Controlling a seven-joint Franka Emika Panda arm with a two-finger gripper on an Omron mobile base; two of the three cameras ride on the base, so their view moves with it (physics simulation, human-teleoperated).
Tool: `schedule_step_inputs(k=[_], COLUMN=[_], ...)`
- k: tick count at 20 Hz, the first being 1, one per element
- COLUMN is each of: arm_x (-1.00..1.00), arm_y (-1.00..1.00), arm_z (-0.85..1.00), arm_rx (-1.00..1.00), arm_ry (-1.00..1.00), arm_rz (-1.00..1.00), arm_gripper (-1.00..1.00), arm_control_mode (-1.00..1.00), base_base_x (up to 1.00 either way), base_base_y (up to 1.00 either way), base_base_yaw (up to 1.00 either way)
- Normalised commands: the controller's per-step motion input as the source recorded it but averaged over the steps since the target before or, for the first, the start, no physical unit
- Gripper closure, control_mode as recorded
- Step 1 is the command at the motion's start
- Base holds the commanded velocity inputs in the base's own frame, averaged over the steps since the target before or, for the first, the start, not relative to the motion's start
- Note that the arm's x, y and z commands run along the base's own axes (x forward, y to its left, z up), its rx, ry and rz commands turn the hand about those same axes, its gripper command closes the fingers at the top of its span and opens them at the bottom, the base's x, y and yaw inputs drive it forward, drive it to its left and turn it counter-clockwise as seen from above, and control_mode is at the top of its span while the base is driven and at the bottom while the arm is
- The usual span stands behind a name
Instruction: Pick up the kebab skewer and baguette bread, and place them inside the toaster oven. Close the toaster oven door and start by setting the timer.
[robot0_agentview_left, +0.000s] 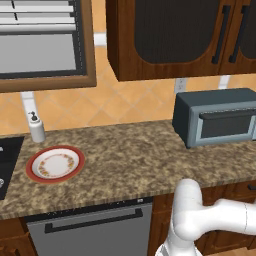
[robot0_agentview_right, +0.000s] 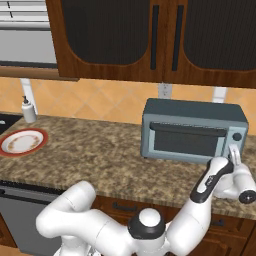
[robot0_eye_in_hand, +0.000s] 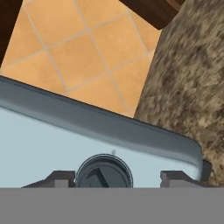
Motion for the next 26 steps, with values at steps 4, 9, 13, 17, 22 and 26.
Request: schedule_step_inputs(k=[4, 9, 13, 17, 22, 26], arm_x=[0.15, 0.11, 0.06, 0.14, 0.20, 0.26], arm_y=[0.32, 0.26, 0.18, 0.22, 0.24, 0.19], arm_z=[0.21, 0.19, 0.12, 0.11, 0.26, 0.34], arm_rx=[0.00, 0.00, 0.00, 0.00, 0.13, 0.20], arm_ry=[0.00, 0.00, 0.00, 0.00, 0.00, 0.00], arm_rz=[-0.02, -0.01, 0.00, 0.00, 0.00, 0.00], arm_gripper=[1.00, 1.00, 1.00, 1.00, 1.00, 1.00], arm_control_mode=[-1.00, -1.00, -1.00, -1.00, -1.00, -1.00], base_base_x=[0.00, 0.00, 0.00, 0.00, 0.00, 0.00], base_base_y=[0.00, 0.00, 0.00, 0.00, 0.00, 0.00], base_base_yaw=[0.00, 0.00, 0.00, 0.00, 0.00, 0.00])
